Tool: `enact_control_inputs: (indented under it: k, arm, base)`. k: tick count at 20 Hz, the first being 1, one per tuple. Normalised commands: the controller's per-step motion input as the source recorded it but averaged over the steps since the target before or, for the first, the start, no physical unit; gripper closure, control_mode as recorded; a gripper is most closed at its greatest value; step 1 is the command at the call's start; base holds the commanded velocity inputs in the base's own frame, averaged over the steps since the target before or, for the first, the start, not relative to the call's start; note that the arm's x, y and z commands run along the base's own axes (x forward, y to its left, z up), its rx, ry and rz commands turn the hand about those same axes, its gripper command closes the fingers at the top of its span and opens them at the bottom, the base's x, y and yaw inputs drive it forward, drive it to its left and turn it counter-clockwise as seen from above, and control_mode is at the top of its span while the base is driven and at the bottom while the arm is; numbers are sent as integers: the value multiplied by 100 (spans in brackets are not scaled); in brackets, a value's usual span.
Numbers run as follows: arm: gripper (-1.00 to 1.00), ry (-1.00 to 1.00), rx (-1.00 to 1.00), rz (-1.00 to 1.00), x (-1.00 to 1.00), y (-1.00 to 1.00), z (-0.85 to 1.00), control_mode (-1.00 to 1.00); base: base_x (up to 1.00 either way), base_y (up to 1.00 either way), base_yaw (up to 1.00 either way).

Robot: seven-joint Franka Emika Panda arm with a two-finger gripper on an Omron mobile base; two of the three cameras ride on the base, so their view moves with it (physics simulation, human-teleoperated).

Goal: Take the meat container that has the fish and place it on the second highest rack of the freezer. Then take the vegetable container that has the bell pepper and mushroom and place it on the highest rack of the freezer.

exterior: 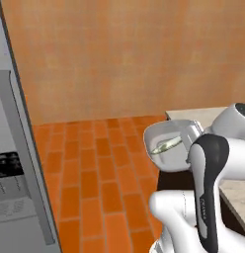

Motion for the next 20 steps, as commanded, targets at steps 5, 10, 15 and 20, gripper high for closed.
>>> enact_control_inputs:
  k: [5,10,15,20]
  arm:
    - [100,0,0,0,0,0,0,100]
    - [100,0,0,0,0,0,0,100]
    - [100,0,0,0,0,0,0,100]
    - [100,0,0,0,0,0,0,100]
  base:
    - [95,-22,10]
    - [100,6,17]
    - [100,9,18]
    - [92,42,31]
